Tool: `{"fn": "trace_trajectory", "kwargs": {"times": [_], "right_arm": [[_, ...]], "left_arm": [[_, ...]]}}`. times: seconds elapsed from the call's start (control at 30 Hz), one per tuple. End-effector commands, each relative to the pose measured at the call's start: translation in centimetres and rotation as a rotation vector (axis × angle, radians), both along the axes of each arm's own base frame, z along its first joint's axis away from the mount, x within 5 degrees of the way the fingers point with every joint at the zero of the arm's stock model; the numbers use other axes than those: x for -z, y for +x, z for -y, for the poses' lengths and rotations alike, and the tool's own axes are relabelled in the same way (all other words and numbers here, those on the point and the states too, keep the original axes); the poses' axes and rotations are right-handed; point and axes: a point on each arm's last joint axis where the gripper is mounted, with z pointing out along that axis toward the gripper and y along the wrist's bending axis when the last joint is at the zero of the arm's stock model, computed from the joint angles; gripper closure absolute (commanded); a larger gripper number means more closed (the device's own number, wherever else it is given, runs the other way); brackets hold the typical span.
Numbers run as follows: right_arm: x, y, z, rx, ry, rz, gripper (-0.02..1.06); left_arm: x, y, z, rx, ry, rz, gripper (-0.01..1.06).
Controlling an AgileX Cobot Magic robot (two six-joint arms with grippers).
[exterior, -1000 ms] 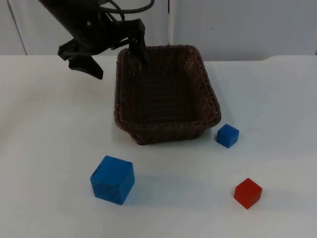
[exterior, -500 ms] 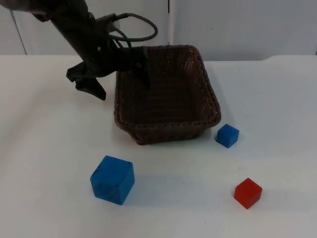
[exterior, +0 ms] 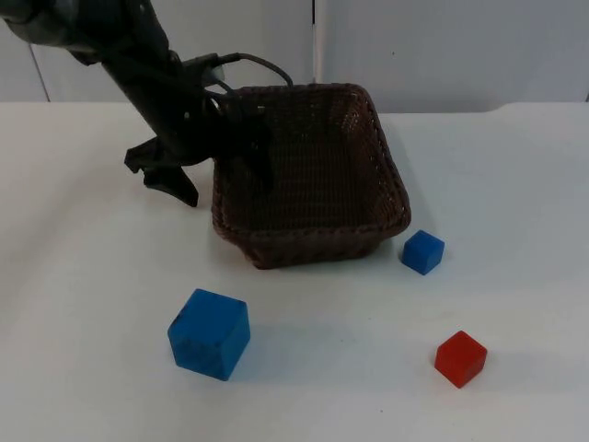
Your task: Pick up the basket with the left hand and place the largest block into the basket with the right hand.
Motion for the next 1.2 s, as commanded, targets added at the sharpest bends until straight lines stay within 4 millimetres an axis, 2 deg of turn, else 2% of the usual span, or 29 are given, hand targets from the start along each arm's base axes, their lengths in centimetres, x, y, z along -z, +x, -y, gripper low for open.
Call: {"fn": "trace_trajectory", "kwargs": {"times": [0.0,0.07,0.17,0.2,0.4,0.43,0.57,0.73,0.9,1.17], "right_arm": [[0.0,0.0,0.0,0.005,-0.002,0.003,0.00],[0.0,0.0,0.0,0.005,-0.002,0.003,0.00],[0.0,0.0,0.0,0.005,-0.002,0.003,0.00],[0.0,0.0,0.0,0.005,-0.002,0.003,0.00],[0.0,0.0,0.0,0.005,-0.002,0.003,0.00],[0.0,0.0,0.0,0.005,-0.002,0.003,0.00],[0.0,0.0,0.0,0.005,-0.002,0.003,0.00],[0.0,0.0,0.0,0.005,-0.002,0.003,0.00],[0.0,0.0,0.0,0.005,-0.002,0.003,0.00],[0.0,0.0,0.0,0.005,-0.002,0.003,0.00]], "left_arm": [[-0.3,0.0,0.3,0.022,0.007,0.011,0.17],[-0.3,0.0,0.3,0.026,0.009,0.011,0.20],[-0.3,0.0,0.3,0.029,0.013,0.010,0.39],[-0.3,0.0,0.3,0.029,0.013,0.010,0.39],[-0.5,0.0,0.1,0.027,0.012,0.006,0.87],[-0.5,0.0,0.1,0.027,0.012,0.006,0.87],[-1.7,0.1,0.0,0.018,0.003,0.029,1.05],[-3.2,0.2,0.0,0.017,-0.005,0.063,1.05],[-6.8,0.0,0.1,0.012,-0.040,0.117,1.05],[-9.7,-0.9,0.1,0.033,-0.059,0.116,1.05]]}}
